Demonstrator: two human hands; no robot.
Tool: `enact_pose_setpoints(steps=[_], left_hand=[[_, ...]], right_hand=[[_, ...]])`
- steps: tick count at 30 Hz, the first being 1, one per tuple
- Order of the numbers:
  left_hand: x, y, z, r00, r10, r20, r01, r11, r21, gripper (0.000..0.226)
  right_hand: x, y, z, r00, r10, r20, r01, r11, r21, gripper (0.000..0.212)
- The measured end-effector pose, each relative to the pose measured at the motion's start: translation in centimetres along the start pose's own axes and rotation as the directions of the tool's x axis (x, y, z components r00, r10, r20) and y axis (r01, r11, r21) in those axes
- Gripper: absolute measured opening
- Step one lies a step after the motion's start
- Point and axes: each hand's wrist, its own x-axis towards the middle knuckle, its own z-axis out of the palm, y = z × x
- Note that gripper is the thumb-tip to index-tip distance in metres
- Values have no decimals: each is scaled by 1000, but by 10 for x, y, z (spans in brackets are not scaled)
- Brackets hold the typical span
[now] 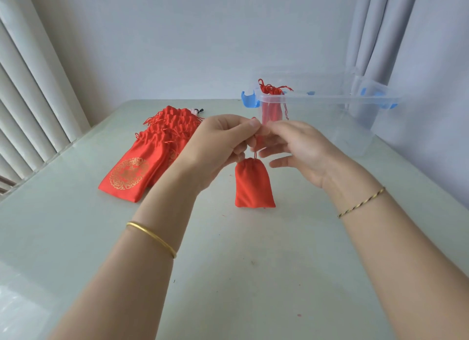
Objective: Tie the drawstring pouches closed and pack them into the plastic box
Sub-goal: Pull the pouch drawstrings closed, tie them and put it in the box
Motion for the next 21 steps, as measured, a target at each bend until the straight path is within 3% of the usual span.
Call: enact_pose_setpoints(steps=[2, 8, 10, 13, 15, 17, 19, 21], left_hand=[[0, 1, -1, 1000, -6, 1, 6, 1000, -25, 23], [2, -1, -2, 999, 3, -53, -6, 998, -55, 20], [2, -1, -3, 996, -4, -84, -3, 996, -84, 19], [3, -2, -5, 992, -26, -123, 12, 993, -115, 18], [3, -2, -4, 990, -48, -136, 31, 991, -127, 16], [4, -4, -3, 985, -71, -159, 50, 990, -134, 12], [5, -5, -3, 978, -82, -192, 55, 988, -145, 10], [5, -5, -5, 972, -85, -218, 50, 986, -160, 9]], right_hand=[[0, 1, 1, 998, -17, 57, 16, 1000, 21, 22], [2, 0, -7, 999, -27, 44, 17, 980, 197, 27], [0, -2, -10, 997, -53, 54, 43, 983, 181, 26], [-2, -4, -13, 979, -186, -85, 170, 970, -172, 25], [0, -2, -15, 911, -373, -174, 233, 815, -531, 29], [0, -4, -15, 847, -495, -193, 190, 621, -760, 33], [-3, -9, -14, 831, -536, -151, 237, 585, -775, 34], [-9, -15, -13, 902, -432, 12, 352, 719, -599, 29]])
